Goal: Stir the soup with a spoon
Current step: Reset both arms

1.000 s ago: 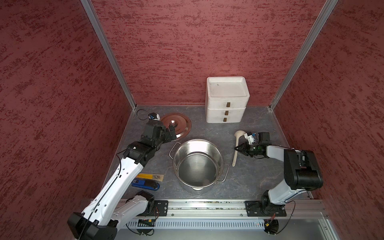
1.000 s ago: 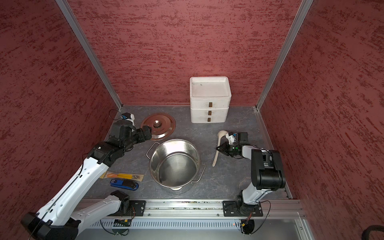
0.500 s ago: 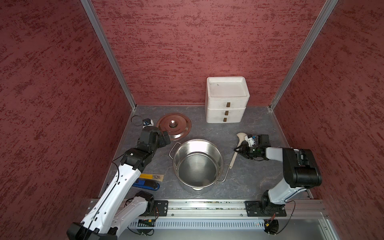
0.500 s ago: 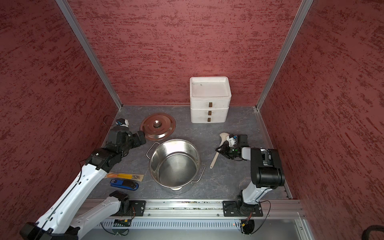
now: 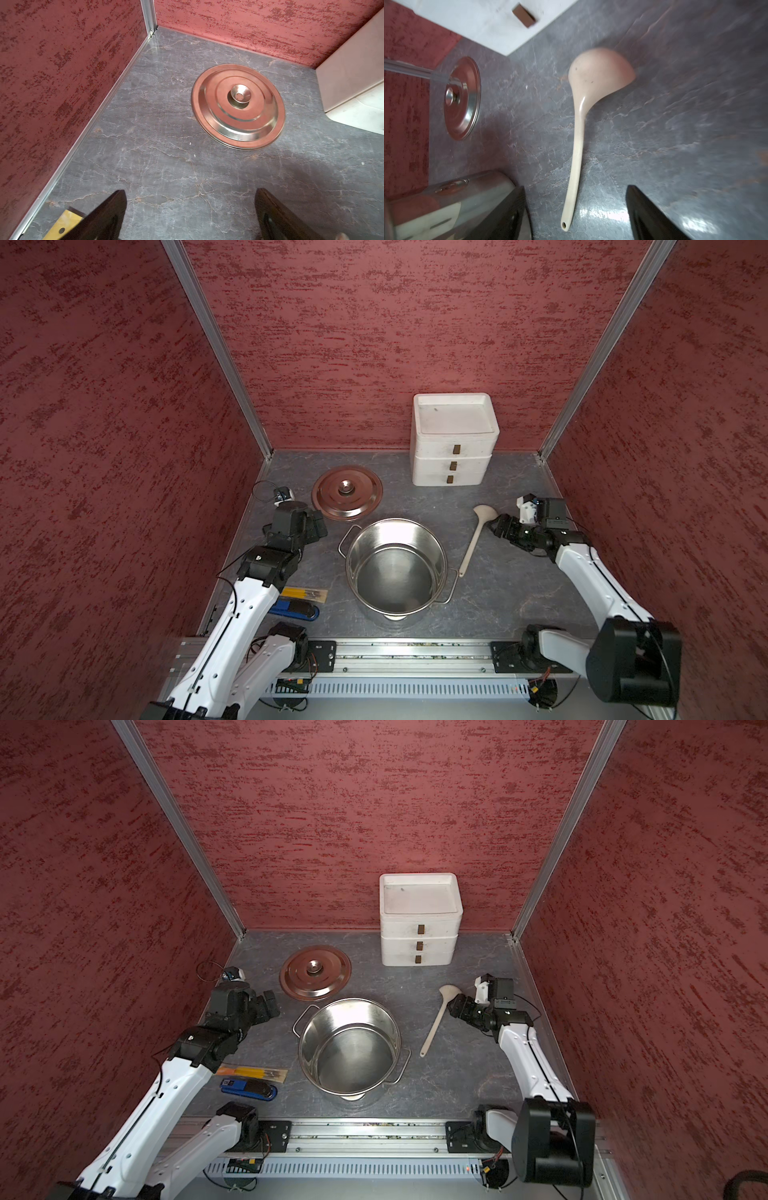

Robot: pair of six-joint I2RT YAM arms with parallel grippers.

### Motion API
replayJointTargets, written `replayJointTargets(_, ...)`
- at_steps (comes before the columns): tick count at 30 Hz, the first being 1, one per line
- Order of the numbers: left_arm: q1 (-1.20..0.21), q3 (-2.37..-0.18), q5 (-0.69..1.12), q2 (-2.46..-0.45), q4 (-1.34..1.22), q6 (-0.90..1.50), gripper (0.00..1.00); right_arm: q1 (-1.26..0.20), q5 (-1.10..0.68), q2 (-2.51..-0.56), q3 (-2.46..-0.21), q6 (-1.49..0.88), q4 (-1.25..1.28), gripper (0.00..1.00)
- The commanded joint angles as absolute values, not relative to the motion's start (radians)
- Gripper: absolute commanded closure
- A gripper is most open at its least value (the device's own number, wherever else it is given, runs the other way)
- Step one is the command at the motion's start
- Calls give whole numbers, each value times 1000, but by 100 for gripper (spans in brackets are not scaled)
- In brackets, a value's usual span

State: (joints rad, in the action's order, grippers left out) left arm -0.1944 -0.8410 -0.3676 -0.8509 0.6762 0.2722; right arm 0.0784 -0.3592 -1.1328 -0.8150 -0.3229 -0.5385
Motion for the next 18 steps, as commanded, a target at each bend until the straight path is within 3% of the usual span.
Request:
replayJointTargets(1,-141,-812,-360,-858,603,190,0,73,-180,-1055,-875,-287,-586,12)
replayJointTargets(3,-83,-769,-305,-874,531,159,0,73,-166,-1007,-816,-234,-433,2)
replayJointTargets(8,83,-609,-91,-915,236,99,0,72,-212,-995,-442,-43,408,2)
replayJointTargets(18,143,-463,101,-1018,-134,28,0,44,-133,-1311,-254,-1,943,1)
